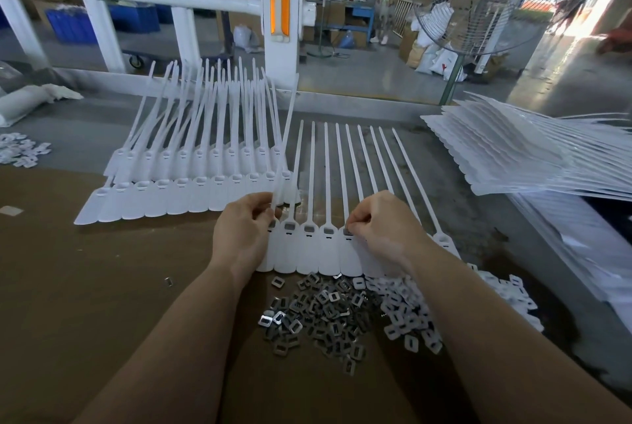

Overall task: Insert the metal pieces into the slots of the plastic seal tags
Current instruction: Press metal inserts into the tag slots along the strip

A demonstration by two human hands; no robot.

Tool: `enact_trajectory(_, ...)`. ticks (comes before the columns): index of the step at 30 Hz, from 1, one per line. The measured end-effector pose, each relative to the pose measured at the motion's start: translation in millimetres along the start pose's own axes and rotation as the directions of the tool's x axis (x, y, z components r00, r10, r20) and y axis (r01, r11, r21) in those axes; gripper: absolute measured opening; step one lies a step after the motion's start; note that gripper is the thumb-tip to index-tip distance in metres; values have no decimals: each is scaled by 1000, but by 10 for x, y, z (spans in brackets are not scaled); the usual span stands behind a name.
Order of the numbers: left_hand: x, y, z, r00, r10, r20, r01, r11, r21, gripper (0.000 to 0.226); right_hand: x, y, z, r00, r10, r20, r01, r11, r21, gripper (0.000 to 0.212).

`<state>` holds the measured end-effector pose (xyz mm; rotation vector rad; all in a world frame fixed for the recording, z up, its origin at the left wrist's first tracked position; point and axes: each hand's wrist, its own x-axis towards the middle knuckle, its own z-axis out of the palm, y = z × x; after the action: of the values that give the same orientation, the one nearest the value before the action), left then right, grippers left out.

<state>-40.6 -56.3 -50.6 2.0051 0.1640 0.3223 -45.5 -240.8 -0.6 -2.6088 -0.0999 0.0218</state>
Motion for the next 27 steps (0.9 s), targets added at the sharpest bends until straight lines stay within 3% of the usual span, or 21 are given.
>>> enact_trajectory(10,0,3,3,1000,-3,3,3,1000,18,29,-170,59,-18,981,-108,-160,117,992,52,16)
enact_trajectory(16,-11,10,10,1000,-3,6,3,1000,26,28,-394,49,-55,990,-137,-43,141,986,95,10)
enact_trajectory(22,-18,19,2,1000,-8,7,8,1000,20,28,-552,-14,-70,984,-158,84,159,987,-5,1)
enact_trajectory(27,-15,24,-10,1000,-4,17,4,1000,27,31,-618,-82,-23,988,-131,76,138,984,-109,10)
